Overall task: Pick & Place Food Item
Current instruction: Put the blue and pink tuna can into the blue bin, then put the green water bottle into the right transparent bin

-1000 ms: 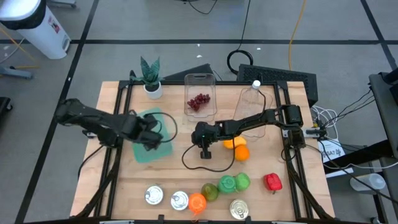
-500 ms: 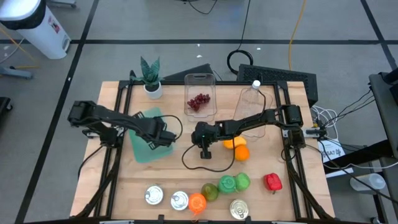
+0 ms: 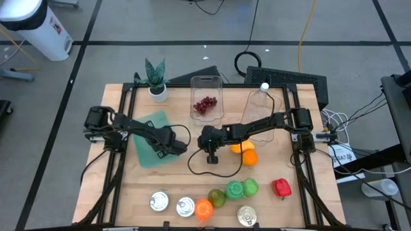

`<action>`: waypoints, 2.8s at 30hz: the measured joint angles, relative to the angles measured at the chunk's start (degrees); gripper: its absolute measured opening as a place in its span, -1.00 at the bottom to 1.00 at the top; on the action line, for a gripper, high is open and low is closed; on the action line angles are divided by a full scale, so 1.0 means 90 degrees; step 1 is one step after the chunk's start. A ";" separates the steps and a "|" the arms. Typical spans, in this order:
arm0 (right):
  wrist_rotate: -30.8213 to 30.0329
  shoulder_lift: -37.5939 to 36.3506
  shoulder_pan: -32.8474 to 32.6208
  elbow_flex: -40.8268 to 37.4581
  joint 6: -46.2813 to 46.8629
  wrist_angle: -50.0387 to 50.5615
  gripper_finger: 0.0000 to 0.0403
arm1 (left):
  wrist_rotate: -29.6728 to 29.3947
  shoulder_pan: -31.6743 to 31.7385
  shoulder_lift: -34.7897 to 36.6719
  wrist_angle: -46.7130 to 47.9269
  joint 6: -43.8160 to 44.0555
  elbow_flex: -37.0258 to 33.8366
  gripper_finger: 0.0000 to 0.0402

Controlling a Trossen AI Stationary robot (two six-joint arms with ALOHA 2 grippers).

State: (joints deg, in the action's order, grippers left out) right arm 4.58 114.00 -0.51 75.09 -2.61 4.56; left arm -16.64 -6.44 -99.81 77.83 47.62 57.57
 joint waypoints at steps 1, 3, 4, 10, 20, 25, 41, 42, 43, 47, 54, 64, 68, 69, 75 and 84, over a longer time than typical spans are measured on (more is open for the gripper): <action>0.0000 0.0002 0.0000 0.0000 0.0000 0.0000 -1.00 | 0.0039 0.0000 -0.0023 -0.0043 -0.0065 0.0001 0.09; 0.0000 0.0002 0.0000 0.0000 0.0000 0.0000 -1.00 | 0.0158 -0.0002 -0.0029 -0.0183 -0.0142 0.0001 0.20; 0.0000 0.0002 0.0000 0.0000 0.0000 0.0000 -1.00 | 0.0167 -0.0002 -0.0029 -0.0219 -0.0149 0.0001 0.23; 0.0000 0.0002 0.0000 0.0000 0.0003 0.0000 -1.00 | 0.0531 0.0002 -0.0029 -0.0217 -0.0403 0.0001 0.29; 0.0000 0.0002 0.0002 0.0000 0.0003 0.0000 -1.00 | 0.0888 -0.0007 -0.0027 -0.0299 -0.0822 0.0001 0.30; 0.0000 0.0002 0.0002 0.0000 0.0003 0.0000 -1.00 | 0.0991 -0.0007 -0.0027 -0.0302 -0.0953 0.0005 0.35; 0.0000 0.0002 0.0002 0.0000 -0.0009 0.0000 -1.00 | 0.1025 -0.0209 0.0024 0.0649 -0.1061 0.1217 0.92; 0.0000 0.0002 0.0002 0.0000 -0.0013 0.0000 -1.00 | 0.1027 -0.0255 0.0023 0.0706 -0.1057 0.1278 0.93; 0.0000 0.0002 0.0002 0.0000 -0.0018 0.0000 -1.00 | 0.1027 -0.0302 0.0019 0.0788 -0.1045 0.1348 0.92; 0.0001 0.0002 0.0002 0.0000 -0.0024 0.0000 -1.00 | 0.0853 -0.0501 0.0243 0.1154 -0.1008 0.1556 0.82; 0.0004 -0.0140 0.0094 -0.0005 -0.0123 0.0067 -1.00 | -0.0292 -0.1059 0.1749 0.1092 -0.0922 0.1558 0.40; 0.0025 -0.1152 0.0380 0.0002 0.0044 0.0217 -1.00 | -0.2803 -0.1990 0.4578 -0.3293 -0.3129 0.0662 -0.57; 0.0017 -0.1788 0.0433 0.0002 0.0180 0.0449 -1.00 | -0.1413 -0.1974 0.5337 -0.6241 -0.5251 -0.0621 -0.71; 0.0019 -0.1983 0.0432 0.0001 0.0241 0.0624 -1.00 | -0.0938 -0.1904 0.5472 -0.6845 -0.5576 -0.0950 -0.71; 0.1150 -0.3208 0.0263 0.0005 0.0624 0.1531 -1.00 | 0.1088 -0.1062 0.5935 -0.9159 -0.5902 -0.2701 -0.75; 0.0665 -0.4882 -0.0612 0.0002 0.0941 0.1924 -1.00 | 0.1586 -0.0434 0.6679 -1.1121 -0.5557 -0.4479 -0.75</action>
State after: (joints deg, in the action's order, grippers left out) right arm 10.56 70.06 -6.02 75.11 5.86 21.88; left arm -2.37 -10.35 -39.70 -22.26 -2.39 17.26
